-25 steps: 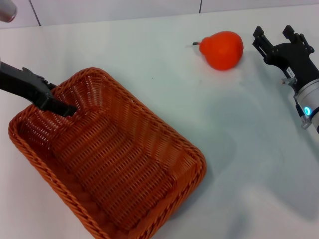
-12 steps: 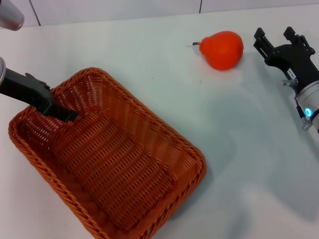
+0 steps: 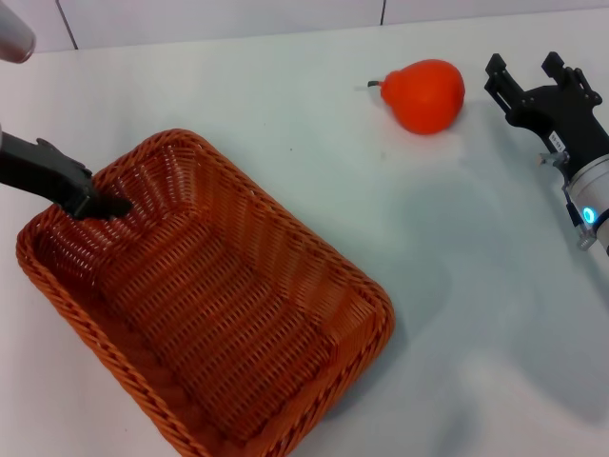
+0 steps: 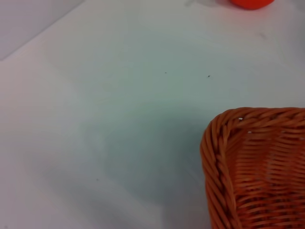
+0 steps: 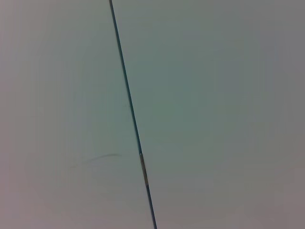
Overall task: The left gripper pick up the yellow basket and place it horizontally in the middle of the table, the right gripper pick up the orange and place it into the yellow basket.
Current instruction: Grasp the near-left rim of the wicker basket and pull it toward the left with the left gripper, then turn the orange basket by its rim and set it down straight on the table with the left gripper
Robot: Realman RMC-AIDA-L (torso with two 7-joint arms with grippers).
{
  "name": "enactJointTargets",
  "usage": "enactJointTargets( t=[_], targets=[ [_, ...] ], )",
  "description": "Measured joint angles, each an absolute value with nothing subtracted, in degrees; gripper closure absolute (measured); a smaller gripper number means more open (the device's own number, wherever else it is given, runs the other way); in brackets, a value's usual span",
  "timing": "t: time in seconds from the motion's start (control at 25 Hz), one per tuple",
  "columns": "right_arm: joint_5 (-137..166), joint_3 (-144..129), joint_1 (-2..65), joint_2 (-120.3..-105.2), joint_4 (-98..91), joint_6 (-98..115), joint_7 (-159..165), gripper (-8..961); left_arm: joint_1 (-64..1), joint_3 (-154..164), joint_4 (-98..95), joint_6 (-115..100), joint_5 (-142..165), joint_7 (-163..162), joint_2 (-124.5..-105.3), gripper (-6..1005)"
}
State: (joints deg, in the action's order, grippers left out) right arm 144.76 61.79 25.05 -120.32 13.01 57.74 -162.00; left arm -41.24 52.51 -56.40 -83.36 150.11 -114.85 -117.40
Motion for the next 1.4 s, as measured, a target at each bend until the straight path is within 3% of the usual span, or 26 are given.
enactJointTargets(
  t=[0.04,0.16,0.36,1.0,1.4],
  targets=[
    [144.8,61.8,25.0,-120.32,13.0,57.7,-162.0,105,-40.9,52.6,-57.1,-83.2,150.1,-114.6,-117.59,414],
    [144.8,61.8,25.0,-120.32,13.0,57.7,-162.0,105,-39.6,52.8,-60.2,-82.9,150.3,-113.5,-118.45,680],
    [144.8,61.8,25.0,-120.32,13.0,57.7,-162.0,105,-39.3,53.9,-61.1,-83.3,152.4,-113.1,-118.86,822],
    [144.8,61.8,25.6,-120.25,12.8,57.7,-162.0,106,-42.9,48.2,-59.8,-91.1,154.5,-117.1,-118.13,844],
    [144.8,61.8,25.6,-120.14,12.4,57.5,-162.0,106,-46.4,47.8,-56.6,-93.0,155.8,-131.3,-115.72,862]
  ],
)
